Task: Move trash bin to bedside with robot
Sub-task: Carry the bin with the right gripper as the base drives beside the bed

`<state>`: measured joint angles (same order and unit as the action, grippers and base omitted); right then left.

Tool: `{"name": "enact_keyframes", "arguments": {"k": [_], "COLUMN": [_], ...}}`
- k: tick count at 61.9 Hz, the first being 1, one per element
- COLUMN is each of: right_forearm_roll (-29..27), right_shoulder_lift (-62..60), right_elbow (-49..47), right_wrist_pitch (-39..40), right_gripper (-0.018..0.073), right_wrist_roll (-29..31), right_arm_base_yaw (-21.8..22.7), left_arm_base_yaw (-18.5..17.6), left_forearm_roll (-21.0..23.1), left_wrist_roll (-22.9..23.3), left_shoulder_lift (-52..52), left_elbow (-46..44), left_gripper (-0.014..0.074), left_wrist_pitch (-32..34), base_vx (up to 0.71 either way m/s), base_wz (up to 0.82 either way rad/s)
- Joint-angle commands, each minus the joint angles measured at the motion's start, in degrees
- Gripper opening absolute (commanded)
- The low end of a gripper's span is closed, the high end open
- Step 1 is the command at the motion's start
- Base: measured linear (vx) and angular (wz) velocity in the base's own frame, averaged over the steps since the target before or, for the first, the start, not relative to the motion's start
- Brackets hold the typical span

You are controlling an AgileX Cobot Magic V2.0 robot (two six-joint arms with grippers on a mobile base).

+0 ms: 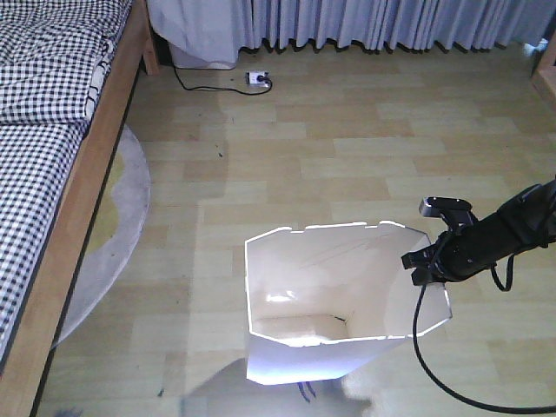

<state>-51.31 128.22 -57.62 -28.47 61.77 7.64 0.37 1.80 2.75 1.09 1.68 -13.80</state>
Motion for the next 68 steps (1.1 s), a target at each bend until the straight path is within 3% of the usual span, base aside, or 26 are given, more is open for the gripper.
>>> {"name": "enact_keyframes", "arguments": {"k": [1,68], "right_forearm_roll": [-4.4,-4.4], "right_shoulder_lift": [-4.4,-4.4], "right_elbow": [-1.0,-1.0], "right_wrist_pitch": [-7.2,-7.2], "right_gripper": [-0.0006,-0.0006], "right_wrist_roll": [-0.5,-0.5], "right_arm_base_yaw": [0.1,0.1], "left_arm_base_yaw": [-0.2,-0.2], "left_forearm_roll": [0.2,0.2], "left_wrist_roll": [0.5,0.5], "left_shoulder_lift": [0.6,0.6], "left_elbow": [1.7,1.7], "left_gripper": [-0.0006,-0.0006], "left_wrist_pitch": [4.0,4.0], "base_vx": [0.39,0.39], "base_wz": [0.08,0.05]}}
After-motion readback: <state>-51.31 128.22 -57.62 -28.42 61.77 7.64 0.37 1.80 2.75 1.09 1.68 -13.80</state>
